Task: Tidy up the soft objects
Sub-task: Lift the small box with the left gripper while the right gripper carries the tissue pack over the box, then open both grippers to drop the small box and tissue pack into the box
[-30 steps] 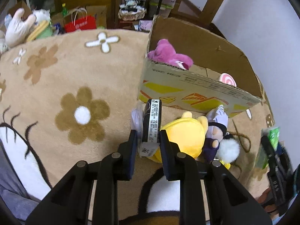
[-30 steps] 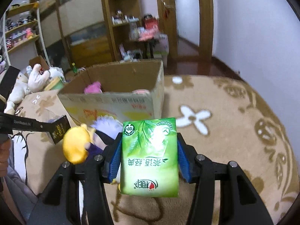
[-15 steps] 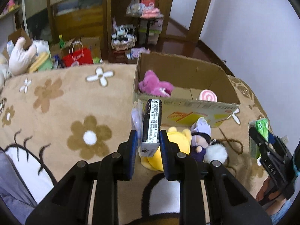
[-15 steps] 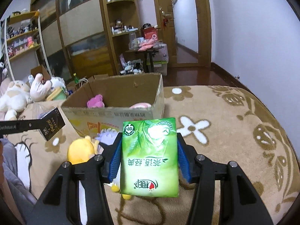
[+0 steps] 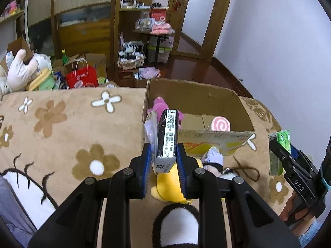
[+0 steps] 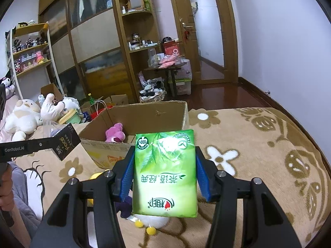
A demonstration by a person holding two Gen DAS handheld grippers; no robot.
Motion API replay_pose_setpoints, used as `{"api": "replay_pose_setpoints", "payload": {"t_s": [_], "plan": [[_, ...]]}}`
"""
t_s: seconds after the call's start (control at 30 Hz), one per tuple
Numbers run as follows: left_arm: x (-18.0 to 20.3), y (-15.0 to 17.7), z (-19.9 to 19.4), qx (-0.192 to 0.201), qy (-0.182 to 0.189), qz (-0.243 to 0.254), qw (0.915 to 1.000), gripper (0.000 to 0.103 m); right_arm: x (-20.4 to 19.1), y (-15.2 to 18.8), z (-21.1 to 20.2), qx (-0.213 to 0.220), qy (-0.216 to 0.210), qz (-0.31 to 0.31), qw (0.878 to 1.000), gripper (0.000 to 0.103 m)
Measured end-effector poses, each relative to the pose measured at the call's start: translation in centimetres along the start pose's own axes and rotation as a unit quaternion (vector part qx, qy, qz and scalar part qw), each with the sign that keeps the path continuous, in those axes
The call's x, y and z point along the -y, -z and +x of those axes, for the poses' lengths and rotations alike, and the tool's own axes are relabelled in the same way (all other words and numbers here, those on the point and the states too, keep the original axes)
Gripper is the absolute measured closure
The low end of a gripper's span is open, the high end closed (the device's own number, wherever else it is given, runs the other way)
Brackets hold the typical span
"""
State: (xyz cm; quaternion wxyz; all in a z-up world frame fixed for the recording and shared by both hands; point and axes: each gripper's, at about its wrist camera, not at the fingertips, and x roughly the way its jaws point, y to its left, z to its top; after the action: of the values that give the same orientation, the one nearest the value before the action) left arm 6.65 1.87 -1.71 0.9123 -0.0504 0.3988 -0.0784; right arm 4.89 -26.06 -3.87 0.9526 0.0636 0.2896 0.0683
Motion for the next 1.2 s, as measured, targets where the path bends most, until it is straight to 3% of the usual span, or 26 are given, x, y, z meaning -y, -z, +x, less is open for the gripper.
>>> {"api": "replay_pose_setpoints", "payload": {"t_s": [0.23, 0.5, 0.7, 1.2], "plan": [[0.7, -1.4, -2.0, 0.070, 0.011, 0.011, 0.9974, 0.081, -0.5, -1.5, 1.0, 0.014, -0.012, -0.005, 1.000, 0.047], [2.5, -4.4, -1.3, 0.113, 0.011, 0.051, 0.9922, 0.081, -0.5, -3.9, 2.8, 0.030, -0.023, -0.013, 0.999, 0.047], [3.3, -5.2, 1.3, 0.103, 0.005, 0.066, 0.9925, 0.081, -0.7, -4.8, 4.7, 0.026, -0.033, -0.025, 0.999, 0.047], [1.1, -4.4, 8.8, 0.019, 0.000, 0.029, 0.9994, 0.080, -0.8, -4.7, 10.9, -0.011, -0.042, -0.017, 0.999, 0.046]]}}
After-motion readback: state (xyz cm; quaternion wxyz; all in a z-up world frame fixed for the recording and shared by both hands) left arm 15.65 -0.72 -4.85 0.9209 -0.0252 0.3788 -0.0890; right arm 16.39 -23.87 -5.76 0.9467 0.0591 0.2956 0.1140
